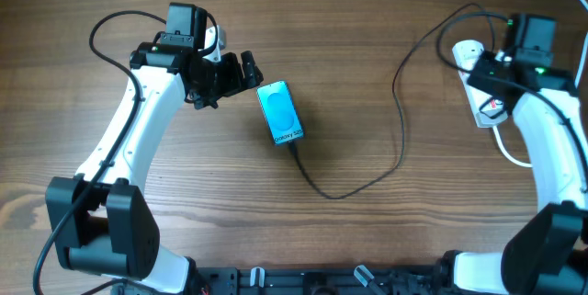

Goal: Plug charger to phone and switch on socket

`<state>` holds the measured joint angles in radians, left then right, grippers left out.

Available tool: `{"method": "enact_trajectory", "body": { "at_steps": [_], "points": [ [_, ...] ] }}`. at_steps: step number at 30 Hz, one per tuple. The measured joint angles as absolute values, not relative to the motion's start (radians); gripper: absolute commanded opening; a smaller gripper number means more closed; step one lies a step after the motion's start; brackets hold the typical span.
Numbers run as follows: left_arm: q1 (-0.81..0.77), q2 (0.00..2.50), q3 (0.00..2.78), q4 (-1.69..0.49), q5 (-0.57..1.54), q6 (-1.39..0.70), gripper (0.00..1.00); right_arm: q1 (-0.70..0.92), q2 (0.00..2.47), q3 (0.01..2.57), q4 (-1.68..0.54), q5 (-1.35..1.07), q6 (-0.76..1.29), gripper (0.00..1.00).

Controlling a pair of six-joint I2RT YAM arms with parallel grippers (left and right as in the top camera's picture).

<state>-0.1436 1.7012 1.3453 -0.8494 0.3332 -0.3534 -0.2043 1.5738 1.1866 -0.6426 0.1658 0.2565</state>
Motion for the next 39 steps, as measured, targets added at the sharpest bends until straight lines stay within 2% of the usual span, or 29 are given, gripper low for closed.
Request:
{"method": "enact_trajectory", "body": {
  "at_steps": [2, 4, 6, 8, 9, 10, 19, 39],
  "points": [
    [-0.144, 1.701, 1.345, -0.85, 0.333, -0.353, 1.0, -0.258, 1.607, 1.187, -0.643, 0.16, 0.268, 0.05],
    [-0.144, 1.701, 1.345, -0.849, 0.333, -0.353, 1.0, -0.311, 1.647, 1.187, -0.642, 0.146, 0.284, 0.3],
    [-0.144, 1.701, 1.345, -0.85, 0.333, -0.353, 1.0, -0.348, 1.688, 1.187, -0.631, 0.131, 0.301, 0.72],
    [-0.144, 1.701, 1.345, -0.85, 0.334, -0.353, 1.0, -0.373, 1.736, 1.187, -0.605, 0.115, 0.311, 0.86],
    [-0.144, 1.701, 1.345, -0.849, 0.333, -0.353, 1.0, -0.383, 1.757, 1.187, -0.585, 0.104, 0.314, 0.97],
    [-0.144, 1.701, 1.345, -0.849, 0.334, -0.353, 1.0, -0.39, 1.777, 1.186, -0.565, 0.094, 0.315, 1.0],
    [-0.144, 1.701, 1.345, -0.849, 0.333, -0.353, 1.0, -0.43, 1.858, 1.187, -0.455, 0.028, 0.333, 1.0],
    [-0.144, 1.701, 1.345, -0.849, 0.333, -0.353, 1.0, -0.436, 1.858, 1.187, -0.489, 0.019, 0.339, 1.0]
  ]
}}
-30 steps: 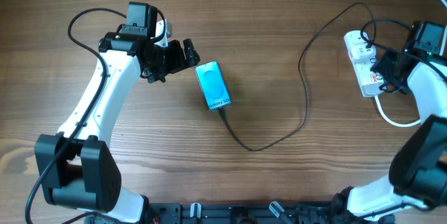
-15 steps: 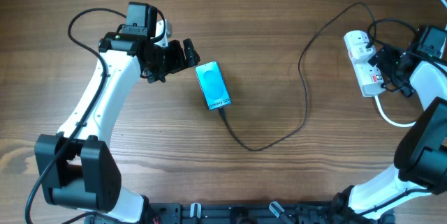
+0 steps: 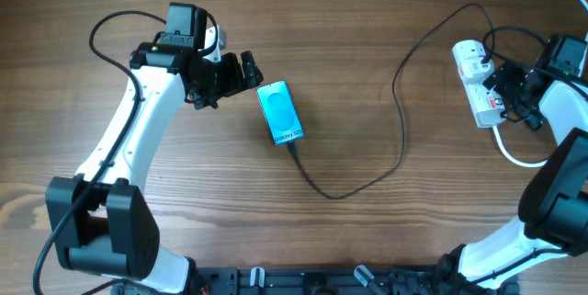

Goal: Plug charger to phone and switch on socket

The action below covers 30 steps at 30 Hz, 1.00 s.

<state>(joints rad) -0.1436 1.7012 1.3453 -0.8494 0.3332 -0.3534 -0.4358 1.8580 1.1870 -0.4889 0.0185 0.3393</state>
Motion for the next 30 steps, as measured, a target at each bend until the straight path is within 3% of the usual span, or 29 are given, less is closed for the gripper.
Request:
{"method": "enact_trajectory", "body": {
  "at_steps": [12, 30],
  "points": [
    [-0.144, 1.701, 1.345, -0.849, 0.333, -0.353, 1.0, -0.436, 1.858, 1.171, -0.377, 0.03, 0.339, 1.0],
    [-0.144, 1.701, 1.345, -0.849, 0.333, -0.353, 1.0, -0.436, 1.912, 1.171, -0.39, 0.087, 0.331, 0.99]
  ]
}}
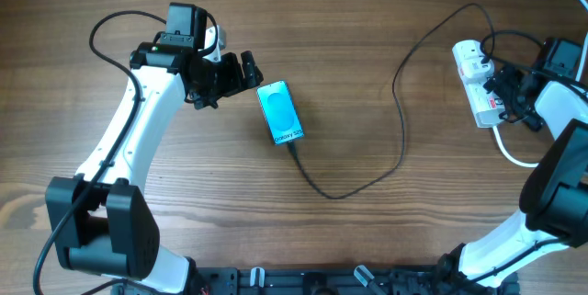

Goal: Plug charger to phone and switch on socket

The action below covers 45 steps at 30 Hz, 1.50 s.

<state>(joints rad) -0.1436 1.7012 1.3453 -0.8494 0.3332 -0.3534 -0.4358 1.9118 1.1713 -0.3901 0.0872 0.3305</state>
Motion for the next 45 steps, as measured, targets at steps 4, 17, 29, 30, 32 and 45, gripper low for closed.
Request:
{"method": "enact_trajectory", "body": {
  "at_steps": [4, 17, 29, 30, 32, 45],
  "points": [
    [-0.144, 1.701, 1.345, -0.849, 0.333, -0.353, 1.0, -0.436, 1.915, 1.171, -0.353, 0.087, 0.324, 1.0],
    [-0.144, 1.701, 1.345, -0.849, 0.334, -0.353, 1.0, -0.456, 1.952, 1.184, -0.331, -0.009, 0.301, 1.0],
    [-0.144, 1.701, 1.345, -0.849, 0.333, -0.353, 1.0, -0.458, 1.952, 1.2, -0.381, -0.019, 0.223, 1.0],
    [-0.144, 1.701, 1.345, -0.849, 0.333, -0.353, 1.0, -0.458, 1.952, 1.201, -0.384, -0.02, 0.22, 1.0],
    [-0.144, 1.701, 1.345, -0.85, 0.333, -0.353, 1.0, -0.459, 1.952, 1.201, -0.389, -0.022, 0.214, 1.0],
    [-0.144, 1.701, 1.345, -0.849, 0.333, -0.353, 1.0, -0.461, 1.96, 1.199, -0.34, -0.033, 0.155, 1.0]
  ]
}}
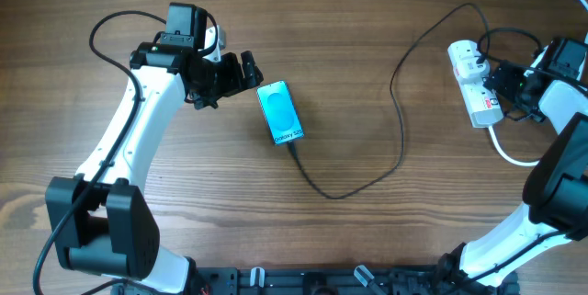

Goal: Plug charger to phone and switch on socket

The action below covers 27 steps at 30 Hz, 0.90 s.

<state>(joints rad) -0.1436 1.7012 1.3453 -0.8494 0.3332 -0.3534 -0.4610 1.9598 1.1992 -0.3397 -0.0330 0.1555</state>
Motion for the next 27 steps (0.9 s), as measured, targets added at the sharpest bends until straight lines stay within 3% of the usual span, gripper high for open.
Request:
{"method": "enact_trajectory", "body": {
  "at_steps": [27],
  "points": [
    [-0.144, 1.701, 1.345, -0.849, 0.333, -0.353, 1.0, -0.469, 1.946, 1.193, -0.379, -0.15, 0.089, 1.0]
  ]
}}
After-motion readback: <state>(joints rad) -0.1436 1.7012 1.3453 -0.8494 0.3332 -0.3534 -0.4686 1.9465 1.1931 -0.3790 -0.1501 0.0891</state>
